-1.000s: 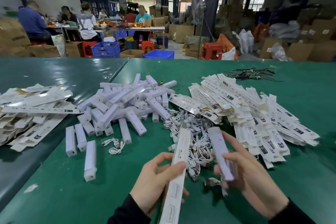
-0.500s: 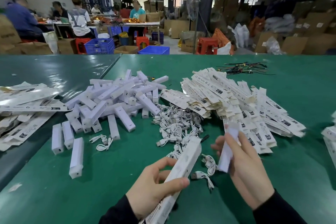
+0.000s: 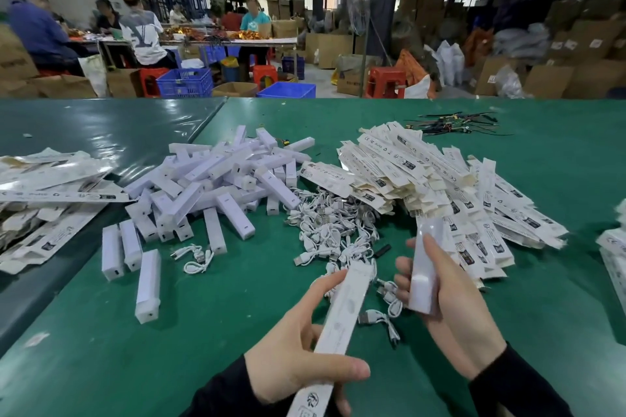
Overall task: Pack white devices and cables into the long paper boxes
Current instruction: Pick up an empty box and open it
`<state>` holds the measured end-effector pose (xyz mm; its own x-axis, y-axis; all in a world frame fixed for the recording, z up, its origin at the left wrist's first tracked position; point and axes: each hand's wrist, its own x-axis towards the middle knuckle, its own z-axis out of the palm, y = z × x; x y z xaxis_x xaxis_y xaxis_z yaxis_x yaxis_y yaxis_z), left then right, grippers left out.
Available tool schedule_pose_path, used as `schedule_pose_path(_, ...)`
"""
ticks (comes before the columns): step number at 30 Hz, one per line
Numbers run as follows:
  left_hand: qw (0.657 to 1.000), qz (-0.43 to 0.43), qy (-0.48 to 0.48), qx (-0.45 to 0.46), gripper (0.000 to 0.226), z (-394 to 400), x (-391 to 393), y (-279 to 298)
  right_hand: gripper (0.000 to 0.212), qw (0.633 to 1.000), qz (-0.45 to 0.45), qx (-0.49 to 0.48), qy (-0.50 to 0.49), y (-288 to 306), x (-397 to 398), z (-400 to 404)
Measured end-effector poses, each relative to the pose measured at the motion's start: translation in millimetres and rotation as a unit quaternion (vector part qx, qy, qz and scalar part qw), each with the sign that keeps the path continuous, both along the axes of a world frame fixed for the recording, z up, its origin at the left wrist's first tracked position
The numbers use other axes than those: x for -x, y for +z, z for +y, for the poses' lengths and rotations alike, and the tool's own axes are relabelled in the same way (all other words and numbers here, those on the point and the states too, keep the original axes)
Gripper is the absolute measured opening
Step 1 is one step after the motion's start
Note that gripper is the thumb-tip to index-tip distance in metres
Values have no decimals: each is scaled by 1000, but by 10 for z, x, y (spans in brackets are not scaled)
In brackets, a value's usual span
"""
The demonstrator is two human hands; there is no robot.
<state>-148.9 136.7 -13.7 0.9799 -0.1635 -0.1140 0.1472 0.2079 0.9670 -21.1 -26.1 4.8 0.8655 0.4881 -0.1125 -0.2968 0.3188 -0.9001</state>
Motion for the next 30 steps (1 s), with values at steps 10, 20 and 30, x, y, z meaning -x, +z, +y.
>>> schedule_pose_path(10,996,-42,-59,-48,90,-22,20,61,38,998,-9,-51,-30,-4,71,26)
schedule_pose_path(20,987,-29,-67,-143,92,-55,28,61,31,999,9,19,30,-72,108,109)
schedule_pose_path(30,987,-3,-64,-150,88,-13,18,83,41,994,-30,78,65,-157,68,114)
